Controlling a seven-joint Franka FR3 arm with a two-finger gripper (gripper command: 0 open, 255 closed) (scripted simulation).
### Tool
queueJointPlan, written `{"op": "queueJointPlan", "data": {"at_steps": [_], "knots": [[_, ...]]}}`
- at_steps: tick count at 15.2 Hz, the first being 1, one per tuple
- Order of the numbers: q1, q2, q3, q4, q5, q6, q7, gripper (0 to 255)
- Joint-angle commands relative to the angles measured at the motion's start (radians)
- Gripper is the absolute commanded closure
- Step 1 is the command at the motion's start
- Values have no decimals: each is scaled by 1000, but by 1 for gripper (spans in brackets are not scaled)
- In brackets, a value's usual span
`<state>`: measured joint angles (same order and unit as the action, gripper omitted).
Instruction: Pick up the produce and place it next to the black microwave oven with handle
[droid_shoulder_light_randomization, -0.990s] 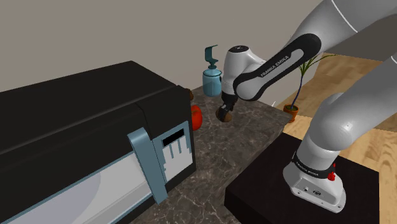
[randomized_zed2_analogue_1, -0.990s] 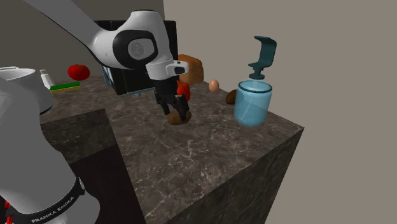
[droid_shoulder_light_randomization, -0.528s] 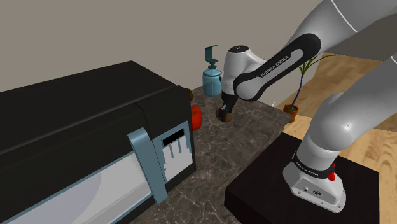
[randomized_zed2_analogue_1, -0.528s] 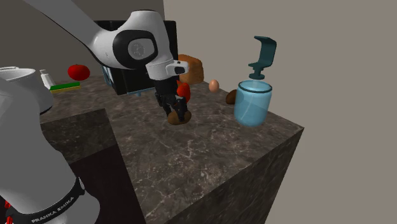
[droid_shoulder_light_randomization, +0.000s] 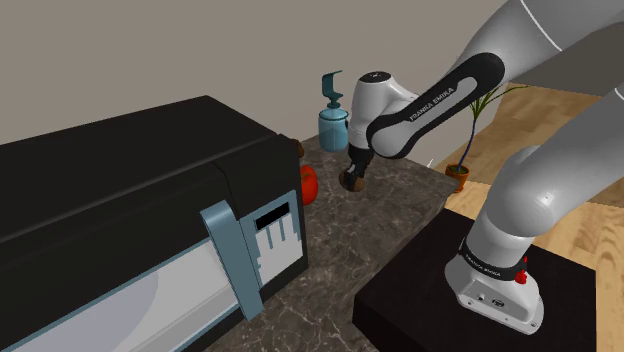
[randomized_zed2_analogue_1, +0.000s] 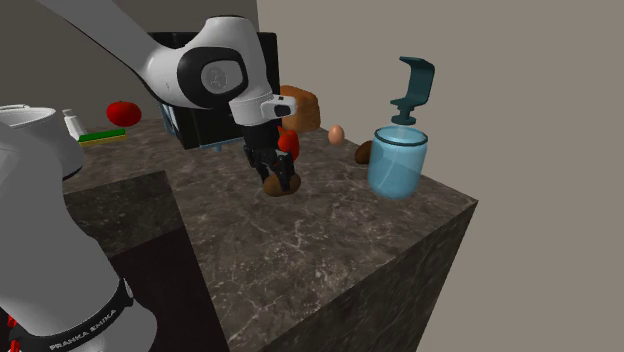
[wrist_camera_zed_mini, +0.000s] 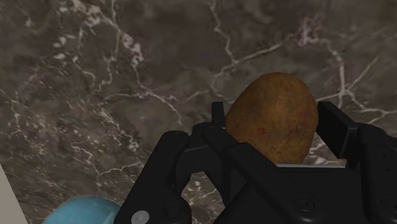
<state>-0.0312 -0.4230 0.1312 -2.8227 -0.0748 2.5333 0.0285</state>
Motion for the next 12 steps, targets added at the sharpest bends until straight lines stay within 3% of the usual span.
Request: {"op": "queueJointPlan", "data": {"at_steps": [1, 12], "knots": [[3, -12, -2, 5, 3, -18, -3, 255], [19, -129, -18, 83, 25, -212, -32, 255]]}}
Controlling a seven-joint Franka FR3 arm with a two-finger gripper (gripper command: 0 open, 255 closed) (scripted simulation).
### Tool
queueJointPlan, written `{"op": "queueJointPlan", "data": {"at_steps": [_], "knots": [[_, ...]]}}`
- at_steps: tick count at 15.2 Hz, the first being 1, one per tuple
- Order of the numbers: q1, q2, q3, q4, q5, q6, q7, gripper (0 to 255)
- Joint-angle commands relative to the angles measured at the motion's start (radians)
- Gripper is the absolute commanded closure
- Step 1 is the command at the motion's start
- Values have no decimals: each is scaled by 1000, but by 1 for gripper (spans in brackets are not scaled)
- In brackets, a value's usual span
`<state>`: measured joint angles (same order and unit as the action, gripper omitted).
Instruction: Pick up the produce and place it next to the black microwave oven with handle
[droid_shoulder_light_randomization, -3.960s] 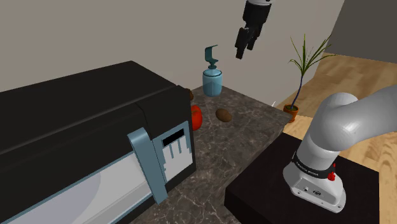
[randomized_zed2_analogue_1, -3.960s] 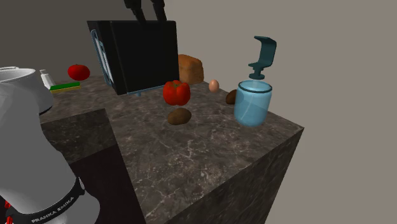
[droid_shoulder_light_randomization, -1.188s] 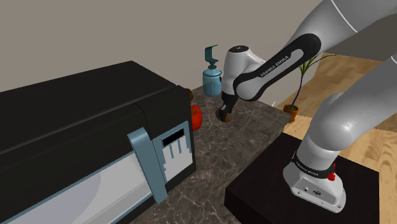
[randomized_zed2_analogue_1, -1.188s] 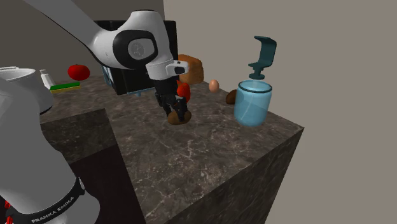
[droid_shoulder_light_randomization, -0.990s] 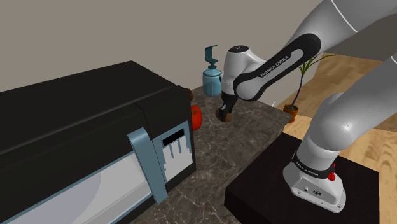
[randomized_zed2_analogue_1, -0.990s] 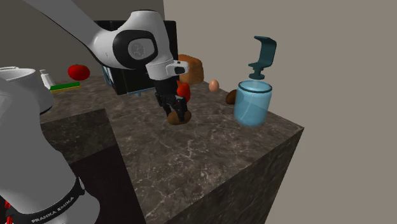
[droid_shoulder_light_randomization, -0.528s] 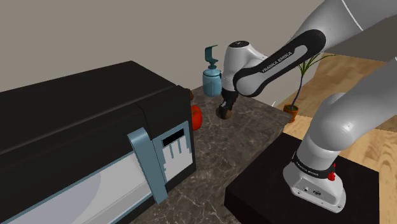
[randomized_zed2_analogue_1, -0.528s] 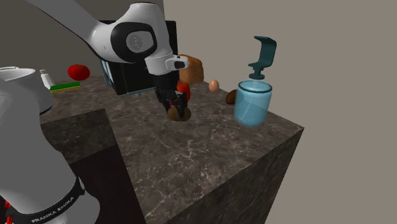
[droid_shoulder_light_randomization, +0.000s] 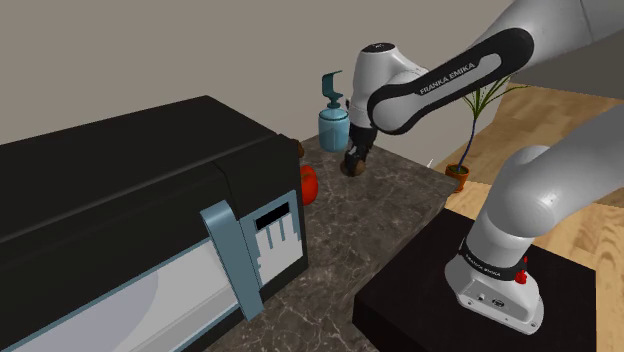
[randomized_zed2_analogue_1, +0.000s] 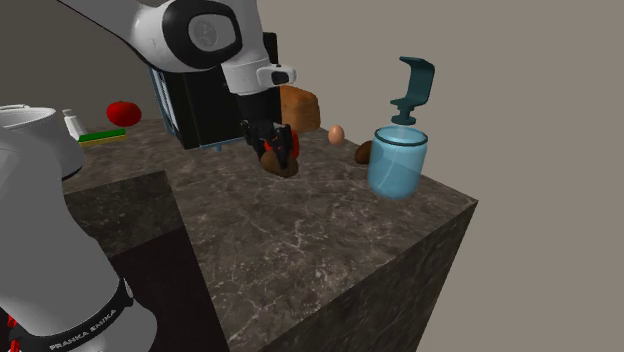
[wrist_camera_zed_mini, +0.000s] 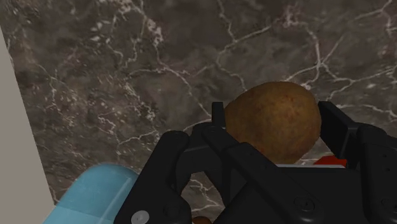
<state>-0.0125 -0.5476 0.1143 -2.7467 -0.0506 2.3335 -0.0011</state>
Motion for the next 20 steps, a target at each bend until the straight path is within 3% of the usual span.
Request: {"op": "queueJointPlan", "data": {"at_steps": [1, 20], "knots": [[1, -13, -3, 16, 2, -29, -4, 255], [6, -103, -18, 215, 11, -318, -32, 255]]}}
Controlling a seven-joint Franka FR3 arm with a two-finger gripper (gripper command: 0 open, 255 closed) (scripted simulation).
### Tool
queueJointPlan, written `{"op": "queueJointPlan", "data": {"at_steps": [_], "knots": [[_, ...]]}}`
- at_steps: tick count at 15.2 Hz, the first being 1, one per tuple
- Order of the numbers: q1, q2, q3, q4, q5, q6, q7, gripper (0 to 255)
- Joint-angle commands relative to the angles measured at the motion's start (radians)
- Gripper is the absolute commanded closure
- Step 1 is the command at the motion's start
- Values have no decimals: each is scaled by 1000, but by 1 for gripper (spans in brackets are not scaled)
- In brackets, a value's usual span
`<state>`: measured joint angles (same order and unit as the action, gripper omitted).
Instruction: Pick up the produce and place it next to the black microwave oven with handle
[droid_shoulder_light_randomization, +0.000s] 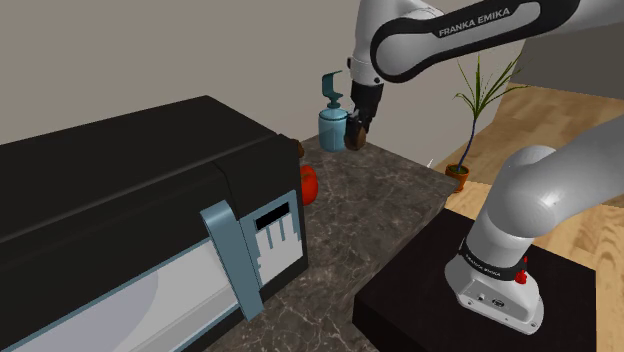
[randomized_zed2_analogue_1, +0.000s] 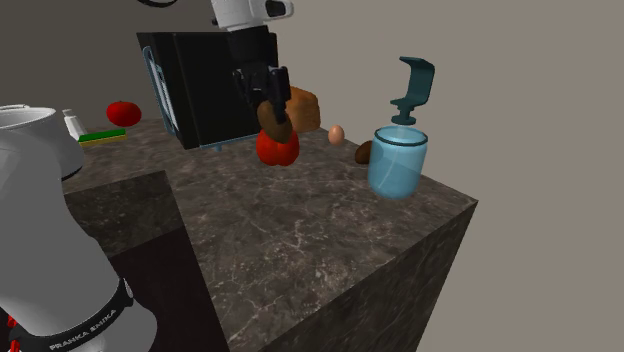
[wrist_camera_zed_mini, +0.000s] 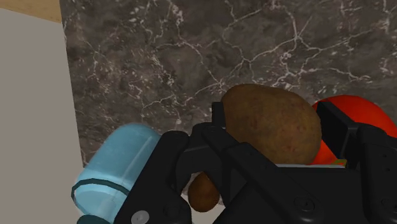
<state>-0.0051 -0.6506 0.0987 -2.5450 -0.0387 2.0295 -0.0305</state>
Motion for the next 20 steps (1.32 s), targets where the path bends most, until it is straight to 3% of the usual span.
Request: {"op": "queueJointPlan", "data": {"at_steps": [1, 20], "knots": [[-1, -2, -3, 26, -1, -28, -4, 255], [-5, 11, -9, 291, -1, -279, -23, 255]]}}
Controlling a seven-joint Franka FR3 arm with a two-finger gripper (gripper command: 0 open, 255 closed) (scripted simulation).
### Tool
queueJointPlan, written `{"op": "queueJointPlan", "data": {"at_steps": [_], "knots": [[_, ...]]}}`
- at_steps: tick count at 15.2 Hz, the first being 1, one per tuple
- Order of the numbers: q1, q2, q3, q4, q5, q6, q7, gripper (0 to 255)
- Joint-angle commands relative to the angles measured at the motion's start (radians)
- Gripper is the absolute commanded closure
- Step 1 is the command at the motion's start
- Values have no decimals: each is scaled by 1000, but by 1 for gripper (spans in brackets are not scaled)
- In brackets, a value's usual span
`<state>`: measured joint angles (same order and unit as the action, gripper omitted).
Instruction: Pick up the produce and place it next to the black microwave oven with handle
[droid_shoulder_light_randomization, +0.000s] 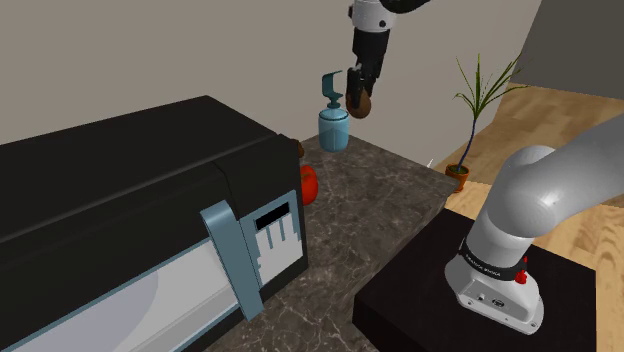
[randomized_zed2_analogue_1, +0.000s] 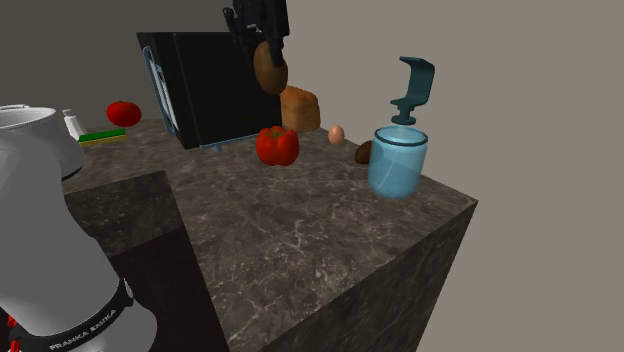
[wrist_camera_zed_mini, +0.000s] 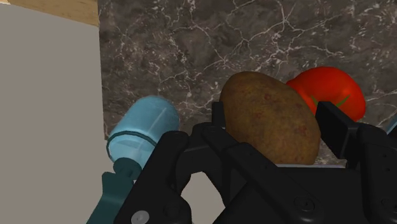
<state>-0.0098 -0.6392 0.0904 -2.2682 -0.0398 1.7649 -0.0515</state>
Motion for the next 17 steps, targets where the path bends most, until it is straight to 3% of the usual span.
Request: {"op": "queueJointPlan", "data": {"at_steps": [1, 17], "knots": [[-1, 3, -1, 29, 0, -27, -3, 255], [-7, 74, -2, 304, -5, -230, -15, 255]]}}
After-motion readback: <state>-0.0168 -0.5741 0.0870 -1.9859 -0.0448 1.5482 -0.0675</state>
